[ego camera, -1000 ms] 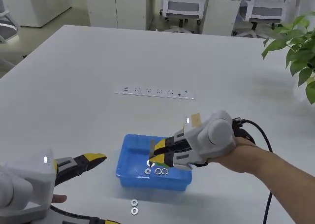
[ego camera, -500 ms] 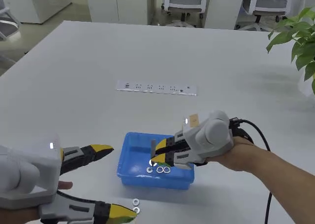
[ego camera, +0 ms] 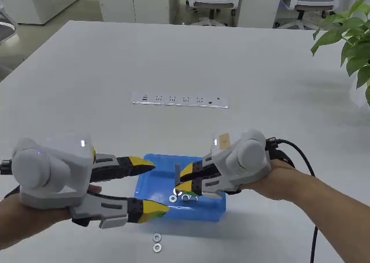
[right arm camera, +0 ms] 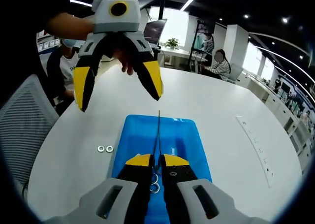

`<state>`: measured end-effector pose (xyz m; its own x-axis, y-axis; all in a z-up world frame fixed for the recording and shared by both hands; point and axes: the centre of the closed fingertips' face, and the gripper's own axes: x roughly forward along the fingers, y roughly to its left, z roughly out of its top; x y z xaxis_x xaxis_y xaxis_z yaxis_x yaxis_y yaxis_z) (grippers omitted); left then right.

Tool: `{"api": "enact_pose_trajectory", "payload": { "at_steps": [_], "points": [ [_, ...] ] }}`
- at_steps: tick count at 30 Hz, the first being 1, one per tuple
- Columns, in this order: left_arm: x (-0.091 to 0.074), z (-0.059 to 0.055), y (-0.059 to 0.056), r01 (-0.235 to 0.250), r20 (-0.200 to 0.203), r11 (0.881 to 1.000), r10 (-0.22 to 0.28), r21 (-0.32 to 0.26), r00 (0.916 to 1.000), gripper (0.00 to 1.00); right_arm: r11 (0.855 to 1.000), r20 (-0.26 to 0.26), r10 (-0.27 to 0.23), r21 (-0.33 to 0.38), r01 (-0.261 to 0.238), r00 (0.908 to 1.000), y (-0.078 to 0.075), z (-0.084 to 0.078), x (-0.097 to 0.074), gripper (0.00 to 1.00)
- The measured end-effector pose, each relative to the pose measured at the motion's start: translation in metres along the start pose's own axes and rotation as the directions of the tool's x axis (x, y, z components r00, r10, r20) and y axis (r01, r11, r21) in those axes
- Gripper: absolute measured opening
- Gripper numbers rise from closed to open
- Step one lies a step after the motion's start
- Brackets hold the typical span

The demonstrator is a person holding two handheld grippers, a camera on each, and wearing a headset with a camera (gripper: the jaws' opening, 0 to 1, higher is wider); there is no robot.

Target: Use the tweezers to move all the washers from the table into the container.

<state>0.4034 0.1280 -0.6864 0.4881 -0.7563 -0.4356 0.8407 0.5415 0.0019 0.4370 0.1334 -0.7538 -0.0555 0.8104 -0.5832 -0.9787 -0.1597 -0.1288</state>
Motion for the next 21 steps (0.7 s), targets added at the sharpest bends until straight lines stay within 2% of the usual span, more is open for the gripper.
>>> {"api": "enact_pose_trajectory", "payload": {
  "at_steps": [10, 18, 21],
  "points": [
    [0.02, 0.003, 0.012, 0.035, -0.027, 0.998, -0.033, 0.057, 0.9991, 0.3, 1.0, 0.001, 0.003, -0.003, -0.003, 1.0, 0.0, -0.001, 0.0, 0.08],
    [0.031, -0.001, 0.024, 0.05, -0.064, 0.993, -0.043, 0.11, 0.997, 0.19, 1.0, 0.001, 0.005, -0.01, -0.005, 1.0, 0.001, 0.0, -0.001, 0.08],
    [0.034, 0.001, 0.025, 0.063, -0.062, 0.99, -0.055, 0.127, 0.9965, 0.16, 1.0, 0.001, 0.005, -0.01, -0.005, 1.0, 0.001, 0.0, -0.001, 0.08]
  ]
}}
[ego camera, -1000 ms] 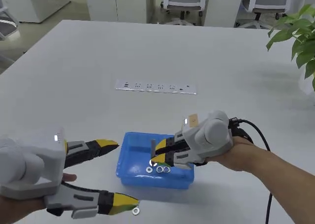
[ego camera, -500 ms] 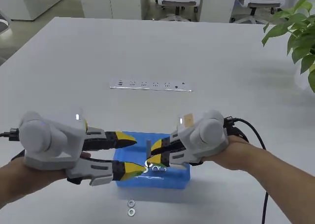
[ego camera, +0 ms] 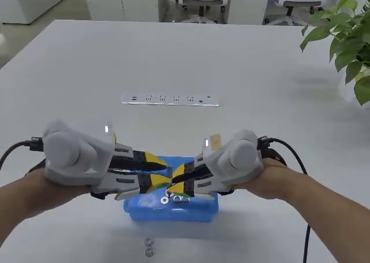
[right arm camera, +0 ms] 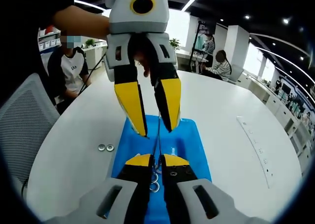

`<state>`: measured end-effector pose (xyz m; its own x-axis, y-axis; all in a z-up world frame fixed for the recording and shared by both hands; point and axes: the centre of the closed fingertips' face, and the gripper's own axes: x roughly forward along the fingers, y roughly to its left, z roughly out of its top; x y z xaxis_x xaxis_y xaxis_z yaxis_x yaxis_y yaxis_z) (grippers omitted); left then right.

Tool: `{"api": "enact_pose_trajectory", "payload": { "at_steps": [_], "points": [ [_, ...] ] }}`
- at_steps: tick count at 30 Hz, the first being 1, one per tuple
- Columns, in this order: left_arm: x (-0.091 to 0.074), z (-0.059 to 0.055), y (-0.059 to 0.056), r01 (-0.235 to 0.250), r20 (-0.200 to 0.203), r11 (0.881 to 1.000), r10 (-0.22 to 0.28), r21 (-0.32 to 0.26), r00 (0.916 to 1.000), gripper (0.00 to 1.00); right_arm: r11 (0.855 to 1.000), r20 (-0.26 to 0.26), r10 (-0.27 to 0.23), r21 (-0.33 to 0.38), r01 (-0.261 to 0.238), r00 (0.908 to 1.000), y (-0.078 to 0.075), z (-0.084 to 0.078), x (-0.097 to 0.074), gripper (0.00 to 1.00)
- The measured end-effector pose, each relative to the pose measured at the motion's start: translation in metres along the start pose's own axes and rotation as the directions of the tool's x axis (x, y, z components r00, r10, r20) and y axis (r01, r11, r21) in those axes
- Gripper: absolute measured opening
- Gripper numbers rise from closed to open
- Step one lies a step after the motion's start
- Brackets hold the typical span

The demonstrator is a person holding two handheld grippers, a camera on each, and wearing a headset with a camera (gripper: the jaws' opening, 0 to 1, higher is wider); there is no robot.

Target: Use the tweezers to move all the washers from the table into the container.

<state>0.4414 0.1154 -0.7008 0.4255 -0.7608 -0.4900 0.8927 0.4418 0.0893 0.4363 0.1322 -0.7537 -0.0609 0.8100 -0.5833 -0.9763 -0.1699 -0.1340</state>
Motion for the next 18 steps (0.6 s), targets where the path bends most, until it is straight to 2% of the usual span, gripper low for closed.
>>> {"api": "enact_pose_trajectory", "payload": {
  "at_steps": [5, 9, 18],
  "points": [
    [0.0039, -0.0026, 0.0005, 0.027, -0.012, 0.999, -0.027, 0.021, 0.9996, 0.08, 1.0, 0.0, -0.001, 0.0, 0.001, 1.0, -0.0001, -0.0006, -0.001, 0.08],
    [0.0066, 0.001, -0.0035, 0.036, -0.011, 0.999, -0.036, 0.031, 0.9993, 0.08, 1.0, -0.003, 0.0, -0.001, 0.0, 1.0, -0.0001, -0.0013, -0.0017, 0.09],
    [0.0074, -0.001, -0.0012, 0.048, -0.02, 0.998, -0.047, 0.049, 0.9987, 0.06, 1.0, -0.01, -0.004, -0.014, 0.003, 0.9999, -0.0008, -0.0024, -0.0028, 0.09]
  ]
}}
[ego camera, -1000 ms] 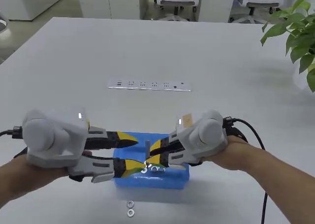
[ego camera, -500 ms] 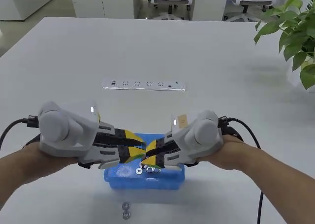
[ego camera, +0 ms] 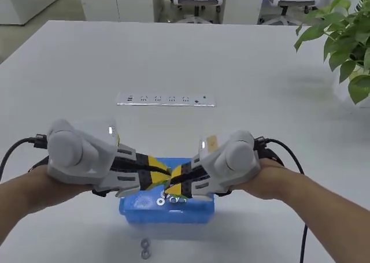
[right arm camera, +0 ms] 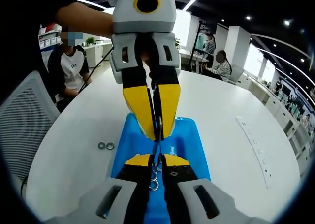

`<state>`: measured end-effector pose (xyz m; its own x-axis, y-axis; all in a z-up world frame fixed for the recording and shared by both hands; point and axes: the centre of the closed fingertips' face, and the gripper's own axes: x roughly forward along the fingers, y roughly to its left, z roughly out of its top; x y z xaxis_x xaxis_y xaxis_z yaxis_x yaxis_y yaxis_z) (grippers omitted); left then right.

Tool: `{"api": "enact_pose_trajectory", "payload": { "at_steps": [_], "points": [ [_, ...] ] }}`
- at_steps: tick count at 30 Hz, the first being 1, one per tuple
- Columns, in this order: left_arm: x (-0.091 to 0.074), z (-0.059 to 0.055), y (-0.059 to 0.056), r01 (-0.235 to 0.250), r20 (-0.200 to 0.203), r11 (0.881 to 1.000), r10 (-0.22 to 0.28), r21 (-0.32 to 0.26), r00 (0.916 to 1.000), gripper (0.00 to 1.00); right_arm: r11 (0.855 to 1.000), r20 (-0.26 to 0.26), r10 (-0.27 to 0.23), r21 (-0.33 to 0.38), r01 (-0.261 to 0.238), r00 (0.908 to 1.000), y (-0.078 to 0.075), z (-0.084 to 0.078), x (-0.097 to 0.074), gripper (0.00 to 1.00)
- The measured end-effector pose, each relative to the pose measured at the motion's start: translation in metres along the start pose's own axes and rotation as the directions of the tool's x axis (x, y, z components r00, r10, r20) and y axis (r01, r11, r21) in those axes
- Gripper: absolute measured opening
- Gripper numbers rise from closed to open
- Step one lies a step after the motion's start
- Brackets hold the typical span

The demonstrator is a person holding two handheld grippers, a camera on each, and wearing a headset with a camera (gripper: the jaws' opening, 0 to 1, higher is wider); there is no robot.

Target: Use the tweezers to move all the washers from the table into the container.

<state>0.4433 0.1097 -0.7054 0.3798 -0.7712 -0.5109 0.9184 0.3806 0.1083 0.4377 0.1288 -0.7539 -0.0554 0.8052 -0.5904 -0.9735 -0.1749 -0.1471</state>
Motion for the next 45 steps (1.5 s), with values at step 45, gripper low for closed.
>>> {"api": "enact_pose_trajectory", "payload": {
  "at_steps": [45],
  "points": [
    [-0.032, 0.039, -0.021, -0.003, 0.032, 1.0, 0.003, 0.017, 0.9995, 0.05, 0.998, 0.01, -0.06, -0.015, 0.06, 0.9981, 0.013, 0.03, -0.026, 0.18]
  ]
}}
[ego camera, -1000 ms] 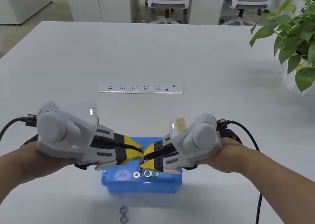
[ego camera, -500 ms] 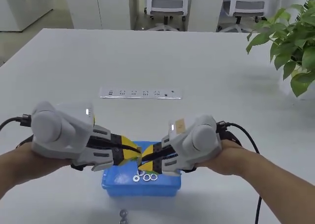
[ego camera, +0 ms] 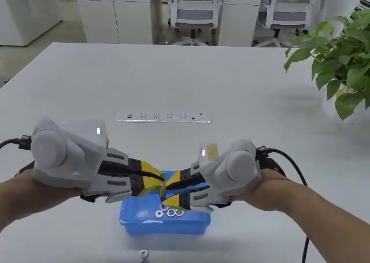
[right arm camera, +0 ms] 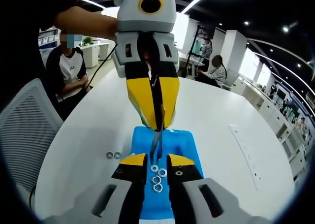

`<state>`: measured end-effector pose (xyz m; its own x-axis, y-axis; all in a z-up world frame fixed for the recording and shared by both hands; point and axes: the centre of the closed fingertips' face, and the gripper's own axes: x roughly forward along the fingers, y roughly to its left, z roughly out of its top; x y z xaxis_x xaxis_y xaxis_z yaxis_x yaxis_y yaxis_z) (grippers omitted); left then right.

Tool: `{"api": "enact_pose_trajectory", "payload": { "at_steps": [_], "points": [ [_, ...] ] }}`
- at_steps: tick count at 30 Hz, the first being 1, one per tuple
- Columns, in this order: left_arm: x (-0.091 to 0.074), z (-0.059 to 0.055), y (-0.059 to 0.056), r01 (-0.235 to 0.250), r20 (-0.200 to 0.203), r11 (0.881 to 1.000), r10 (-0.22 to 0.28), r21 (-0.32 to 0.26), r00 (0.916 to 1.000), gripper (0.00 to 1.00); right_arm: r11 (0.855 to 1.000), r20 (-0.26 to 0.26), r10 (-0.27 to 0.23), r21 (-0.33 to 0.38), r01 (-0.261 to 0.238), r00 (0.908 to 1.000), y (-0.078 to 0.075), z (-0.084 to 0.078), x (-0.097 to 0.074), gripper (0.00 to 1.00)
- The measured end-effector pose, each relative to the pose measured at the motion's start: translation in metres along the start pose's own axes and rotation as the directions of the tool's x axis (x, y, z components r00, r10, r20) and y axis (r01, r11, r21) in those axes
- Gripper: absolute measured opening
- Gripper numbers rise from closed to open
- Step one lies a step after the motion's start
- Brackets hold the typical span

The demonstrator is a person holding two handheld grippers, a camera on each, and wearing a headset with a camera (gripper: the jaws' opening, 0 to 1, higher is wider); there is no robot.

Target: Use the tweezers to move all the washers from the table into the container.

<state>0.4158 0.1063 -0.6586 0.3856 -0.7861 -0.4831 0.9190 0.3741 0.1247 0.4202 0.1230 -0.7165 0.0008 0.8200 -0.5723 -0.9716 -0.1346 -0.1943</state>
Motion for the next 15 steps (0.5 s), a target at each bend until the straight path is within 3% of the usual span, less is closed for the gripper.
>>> {"api": "enact_pose_trajectory", "payload": {
  "at_steps": [15],
  "points": [
    [-0.016, 0.007, -0.013, -0.014, 0.005, 1.0, 0.014, -0.005, 0.9999, 0.05, 0.994, -0.008, -0.067, 0.08, 0.067, 0.9977, 0.012, -0.002, -0.027, 0.3]
  ]
}}
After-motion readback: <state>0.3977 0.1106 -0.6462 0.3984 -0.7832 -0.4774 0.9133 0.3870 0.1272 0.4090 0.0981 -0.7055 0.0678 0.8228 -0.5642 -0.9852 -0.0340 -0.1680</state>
